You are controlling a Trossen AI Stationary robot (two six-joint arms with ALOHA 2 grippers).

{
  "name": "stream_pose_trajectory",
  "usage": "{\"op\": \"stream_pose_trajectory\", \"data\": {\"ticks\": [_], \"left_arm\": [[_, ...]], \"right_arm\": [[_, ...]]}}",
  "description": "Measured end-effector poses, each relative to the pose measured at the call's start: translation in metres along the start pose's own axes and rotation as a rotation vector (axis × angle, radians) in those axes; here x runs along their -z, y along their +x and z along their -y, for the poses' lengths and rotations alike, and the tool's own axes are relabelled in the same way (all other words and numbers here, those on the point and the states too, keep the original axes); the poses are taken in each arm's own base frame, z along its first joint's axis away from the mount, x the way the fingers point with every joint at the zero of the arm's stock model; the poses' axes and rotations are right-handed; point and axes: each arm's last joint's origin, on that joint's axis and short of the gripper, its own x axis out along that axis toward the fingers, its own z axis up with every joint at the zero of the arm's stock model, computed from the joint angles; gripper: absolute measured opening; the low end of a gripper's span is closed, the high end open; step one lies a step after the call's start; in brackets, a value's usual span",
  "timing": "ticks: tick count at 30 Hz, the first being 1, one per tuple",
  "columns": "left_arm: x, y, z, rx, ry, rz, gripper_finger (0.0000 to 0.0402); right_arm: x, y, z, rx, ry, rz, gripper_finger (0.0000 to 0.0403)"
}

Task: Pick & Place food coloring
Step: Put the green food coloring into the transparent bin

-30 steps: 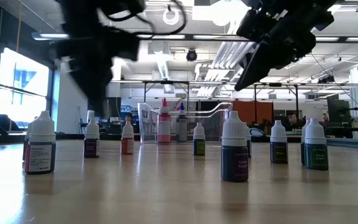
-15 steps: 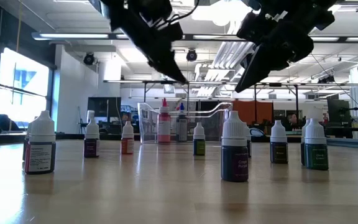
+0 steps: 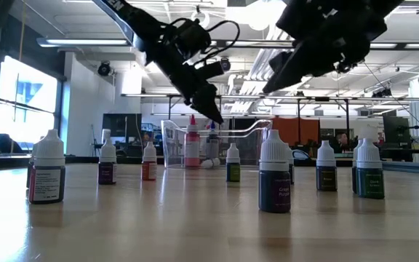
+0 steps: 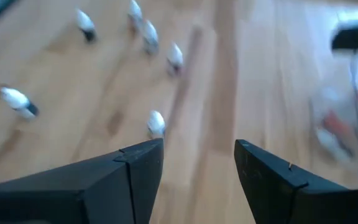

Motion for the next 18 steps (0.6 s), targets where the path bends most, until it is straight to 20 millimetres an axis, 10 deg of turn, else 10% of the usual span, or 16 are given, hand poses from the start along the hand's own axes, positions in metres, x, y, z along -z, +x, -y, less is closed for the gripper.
{"op": "stream_pose_trajectory", "data": {"ticks": [18], "left_arm": [[-0.111,-0.156,0.001,-0.025,0.070,-0.093,0.0160]], "right_arm": [[0.028,0.121,0.009,-0.312,0.053,0.012,0.0192]]}}
